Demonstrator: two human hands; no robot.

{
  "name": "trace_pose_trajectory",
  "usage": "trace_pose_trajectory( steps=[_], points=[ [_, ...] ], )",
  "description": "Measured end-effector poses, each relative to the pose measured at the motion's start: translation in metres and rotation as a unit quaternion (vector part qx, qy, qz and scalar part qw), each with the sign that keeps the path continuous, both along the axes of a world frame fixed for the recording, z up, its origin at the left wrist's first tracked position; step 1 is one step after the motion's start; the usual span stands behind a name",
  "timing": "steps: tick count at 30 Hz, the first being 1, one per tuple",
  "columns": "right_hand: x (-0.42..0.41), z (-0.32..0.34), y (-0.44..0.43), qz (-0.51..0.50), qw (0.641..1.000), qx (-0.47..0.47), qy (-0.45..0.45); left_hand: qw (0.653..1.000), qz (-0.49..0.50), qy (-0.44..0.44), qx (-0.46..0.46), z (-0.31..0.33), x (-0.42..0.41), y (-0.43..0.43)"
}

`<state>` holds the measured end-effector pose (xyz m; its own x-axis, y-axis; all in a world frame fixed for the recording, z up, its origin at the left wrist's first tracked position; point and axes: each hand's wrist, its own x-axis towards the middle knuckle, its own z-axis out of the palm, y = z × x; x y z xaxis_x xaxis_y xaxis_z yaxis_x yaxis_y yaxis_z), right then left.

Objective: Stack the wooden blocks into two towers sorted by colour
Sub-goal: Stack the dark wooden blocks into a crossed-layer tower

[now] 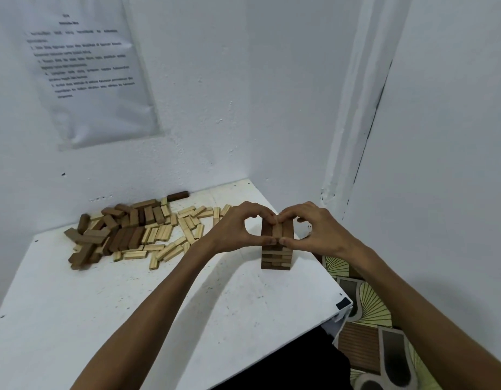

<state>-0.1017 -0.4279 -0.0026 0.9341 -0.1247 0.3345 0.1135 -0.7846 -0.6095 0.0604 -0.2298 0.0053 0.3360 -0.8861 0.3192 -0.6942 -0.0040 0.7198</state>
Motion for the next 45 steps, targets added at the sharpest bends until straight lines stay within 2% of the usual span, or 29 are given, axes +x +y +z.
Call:
trace_pose_trajectory(
  steps=[17,29,45],
  points=[
    [0.002,-0.012,-0.005,-0.02,0.999,0.003,0.026,1.0,-0.002,-0.013,0.005,-0.009,0.004,-0.006],
    [-0.001,-0.014,-0.004,-0.031,0.997,0.03,0.062,0.997,0.008,0.026,0.068,-0.019,0.006,-0.003],
    [-0.004,-0.02,-0.01,-0.055,0.996,0.026,0.069,0.997,0.03,0.036,0.053,-0.027,0.012,-0.002]
  ],
)
